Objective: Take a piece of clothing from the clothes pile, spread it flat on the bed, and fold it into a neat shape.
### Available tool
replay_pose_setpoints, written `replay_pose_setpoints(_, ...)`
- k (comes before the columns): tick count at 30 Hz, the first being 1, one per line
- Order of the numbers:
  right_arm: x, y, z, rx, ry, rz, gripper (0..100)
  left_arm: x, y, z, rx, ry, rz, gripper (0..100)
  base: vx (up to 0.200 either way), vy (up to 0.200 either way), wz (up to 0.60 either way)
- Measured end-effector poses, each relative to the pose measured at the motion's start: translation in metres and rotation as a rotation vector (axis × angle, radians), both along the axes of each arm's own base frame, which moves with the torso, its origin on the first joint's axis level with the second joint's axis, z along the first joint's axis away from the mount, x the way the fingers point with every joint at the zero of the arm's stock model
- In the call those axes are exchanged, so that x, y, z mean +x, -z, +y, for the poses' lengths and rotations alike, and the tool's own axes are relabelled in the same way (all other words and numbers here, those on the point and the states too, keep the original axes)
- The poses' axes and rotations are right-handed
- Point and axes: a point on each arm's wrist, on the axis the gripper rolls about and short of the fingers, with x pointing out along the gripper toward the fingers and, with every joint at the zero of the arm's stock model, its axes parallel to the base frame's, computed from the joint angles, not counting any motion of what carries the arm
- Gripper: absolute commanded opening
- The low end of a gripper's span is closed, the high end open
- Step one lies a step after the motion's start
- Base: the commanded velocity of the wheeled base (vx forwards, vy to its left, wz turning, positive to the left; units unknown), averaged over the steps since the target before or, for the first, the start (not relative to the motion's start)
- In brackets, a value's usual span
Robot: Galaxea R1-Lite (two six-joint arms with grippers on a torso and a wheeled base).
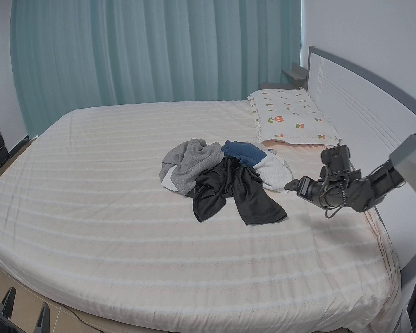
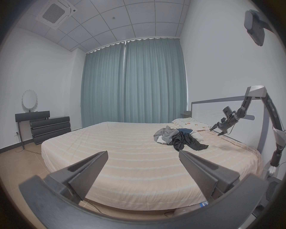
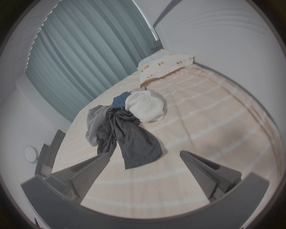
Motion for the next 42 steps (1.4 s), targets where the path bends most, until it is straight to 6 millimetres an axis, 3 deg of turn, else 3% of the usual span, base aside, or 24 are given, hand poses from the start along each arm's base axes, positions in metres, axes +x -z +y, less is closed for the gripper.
replay_pose_setpoints(11, 0.044, 0.059, 0.028, -0.009, 0.065, 0.096, 100, 0.000, 0.000, 0.000, 0.000, 0.000, 0.000, 100, 0.000, 0.000, 0.00)
replay_pose_setpoints(22, 0.055, 0.084, 0.047, -0.017, 0.043, 0.107, 100, 0.000, 0.000, 0.000, 0.000, 0.000, 0.000, 100, 0.000, 0.000, 0.00)
replay_pose_setpoints(23, 0.055, 0.085, 0.051, -0.017, 0.038, 0.105, 0, 0.000, 0.000, 0.000, 0.000, 0.000, 0.000, 100, 0.000, 0.000, 0.00)
replay_pose_setpoints(34, 0.058, 0.095, 0.063, -0.012, 0.023, 0.088, 0, 0.000, 0.000, 0.000, 0.000, 0.000, 0.000, 100, 0.000, 0.000, 0.00)
replay_pose_setpoints(42, 0.047, 0.083, 0.064, 0.028, 0.038, 0.082, 0, 0.000, 0.000, 0.000, 0.000, 0.000, 0.000, 100, 0.000, 0.000, 0.00)
